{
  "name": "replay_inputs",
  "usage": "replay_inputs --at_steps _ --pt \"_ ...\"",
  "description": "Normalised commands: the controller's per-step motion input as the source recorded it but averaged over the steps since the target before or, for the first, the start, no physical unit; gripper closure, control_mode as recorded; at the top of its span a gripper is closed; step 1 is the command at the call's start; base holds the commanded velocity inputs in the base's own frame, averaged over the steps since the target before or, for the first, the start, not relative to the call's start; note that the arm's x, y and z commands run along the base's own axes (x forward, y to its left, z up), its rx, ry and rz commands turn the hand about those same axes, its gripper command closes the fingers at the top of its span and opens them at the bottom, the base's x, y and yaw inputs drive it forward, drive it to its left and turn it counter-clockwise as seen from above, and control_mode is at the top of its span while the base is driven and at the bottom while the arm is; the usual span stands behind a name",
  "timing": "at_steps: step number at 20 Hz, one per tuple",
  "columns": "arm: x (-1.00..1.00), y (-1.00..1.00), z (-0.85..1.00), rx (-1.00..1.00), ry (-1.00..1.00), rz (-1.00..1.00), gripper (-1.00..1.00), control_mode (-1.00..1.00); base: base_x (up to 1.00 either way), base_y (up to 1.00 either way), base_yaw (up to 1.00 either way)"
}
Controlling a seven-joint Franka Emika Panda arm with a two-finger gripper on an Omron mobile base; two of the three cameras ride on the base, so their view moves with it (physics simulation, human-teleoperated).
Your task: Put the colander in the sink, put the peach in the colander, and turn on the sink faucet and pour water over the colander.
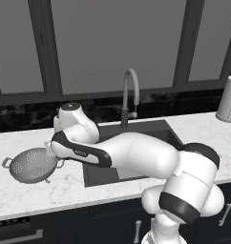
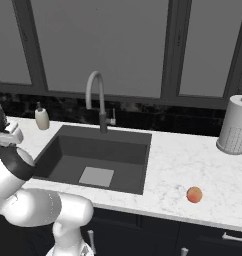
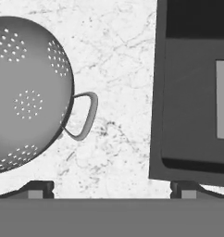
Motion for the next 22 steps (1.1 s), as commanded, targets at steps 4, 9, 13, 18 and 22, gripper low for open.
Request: replay_inputs --at_steps 4,9,13,18,22 --pt "0.00 0.26 -0.44 0.00 0.01 0.00 -1.00 -1.00 0.00 0.00 0.00" --pt "0.06 0.18 -0.22 0.00 0.00 0.00 -1.00 -1.00 0.00 0.00 0.00" --pt "0.18 0.10 -0.03 0.00 0.00 0.00 -1.00 -1.00 0.00 0.00 0.00" --pt "0.18 0.13 -0.12 0.00 0.00 0.00 -1.00 -1.00 0.00 0.00 0.00" --pt "0.04 0.13 -0.19 0.00 0.00 0.00 -1.00 -1.00 0.00 0.00 0.00"
